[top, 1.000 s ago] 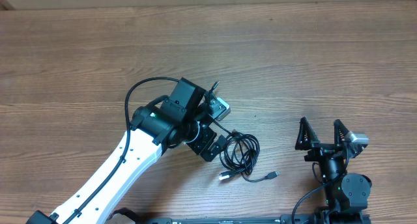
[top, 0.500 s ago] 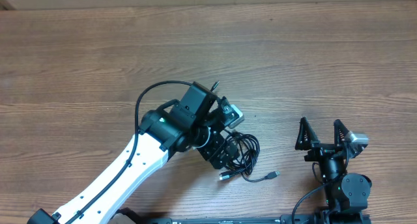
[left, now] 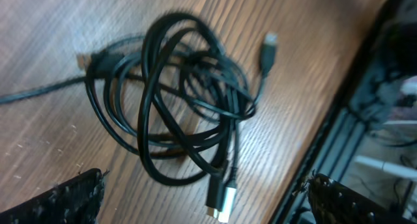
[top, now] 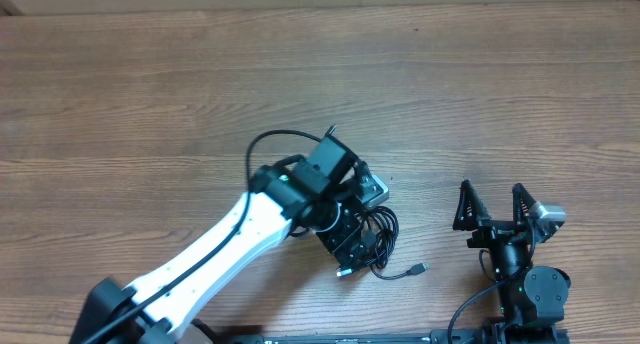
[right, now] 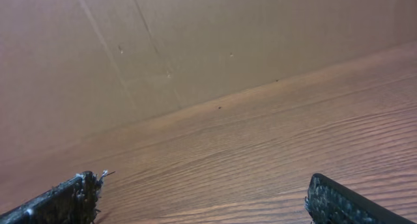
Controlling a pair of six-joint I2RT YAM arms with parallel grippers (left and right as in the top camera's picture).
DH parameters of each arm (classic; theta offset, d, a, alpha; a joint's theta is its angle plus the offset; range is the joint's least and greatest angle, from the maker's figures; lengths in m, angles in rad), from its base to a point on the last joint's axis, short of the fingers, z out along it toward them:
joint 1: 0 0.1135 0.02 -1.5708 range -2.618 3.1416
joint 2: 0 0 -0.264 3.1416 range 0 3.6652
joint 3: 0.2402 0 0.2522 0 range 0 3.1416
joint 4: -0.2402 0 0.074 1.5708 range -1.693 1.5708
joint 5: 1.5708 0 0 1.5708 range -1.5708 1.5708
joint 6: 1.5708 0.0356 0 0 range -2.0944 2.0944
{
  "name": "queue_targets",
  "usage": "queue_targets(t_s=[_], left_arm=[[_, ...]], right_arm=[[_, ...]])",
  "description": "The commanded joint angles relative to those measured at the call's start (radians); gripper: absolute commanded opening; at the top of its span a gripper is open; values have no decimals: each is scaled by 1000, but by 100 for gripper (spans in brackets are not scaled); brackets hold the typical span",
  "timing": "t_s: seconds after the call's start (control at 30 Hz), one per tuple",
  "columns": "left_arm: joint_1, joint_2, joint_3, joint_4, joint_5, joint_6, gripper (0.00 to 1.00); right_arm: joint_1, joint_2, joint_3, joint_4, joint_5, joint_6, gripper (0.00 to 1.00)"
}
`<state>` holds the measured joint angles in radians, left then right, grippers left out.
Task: Untangle cables
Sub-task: 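Lower the left gripper and close it on the black cable bundle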
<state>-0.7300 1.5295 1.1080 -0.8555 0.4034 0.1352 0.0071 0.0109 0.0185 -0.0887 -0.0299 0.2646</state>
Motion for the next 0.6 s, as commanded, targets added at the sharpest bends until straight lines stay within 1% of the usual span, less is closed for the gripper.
queue_targets(t_s=[0.0, 0.1, 0.27, 0.33, 0.37, 0.4, 0.47, 0.5, 0.57], left_arm=[[-11, 88, 19, 4, -55, 14, 100], [-11, 136, 19, 8, -55, 14, 100], [-11, 166, 19, 27, -24, 14, 100], [-11, 166, 19, 39, -19, 14, 89], [-11, 166, 19, 54, -8, 14, 80], [-11, 166, 19, 66, 0, 14, 76], [-11, 166, 19, 96, 32, 13, 74], [-11, 166, 19, 109, 45, 13, 72], [-11, 166, 19, 129, 47, -2, 71]], right_arm=[[-2, -8, -11, 7, -5, -4, 100], [-2, -8, -11, 7, -5, -4, 100], [-2, -8, -11, 7, -5, -4, 100], [-2, -8, -11, 7, -5, -4, 100], [-2, -8, -11, 7, -5, -4, 100], [-2, -8, -11, 7, -5, -5, 100], [-2, -8, -11, 7, -5, -4, 100], [-2, -8, -11, 7, -5, -4, 100], [-2, -8, -11, 7, -5, -4, 100]])
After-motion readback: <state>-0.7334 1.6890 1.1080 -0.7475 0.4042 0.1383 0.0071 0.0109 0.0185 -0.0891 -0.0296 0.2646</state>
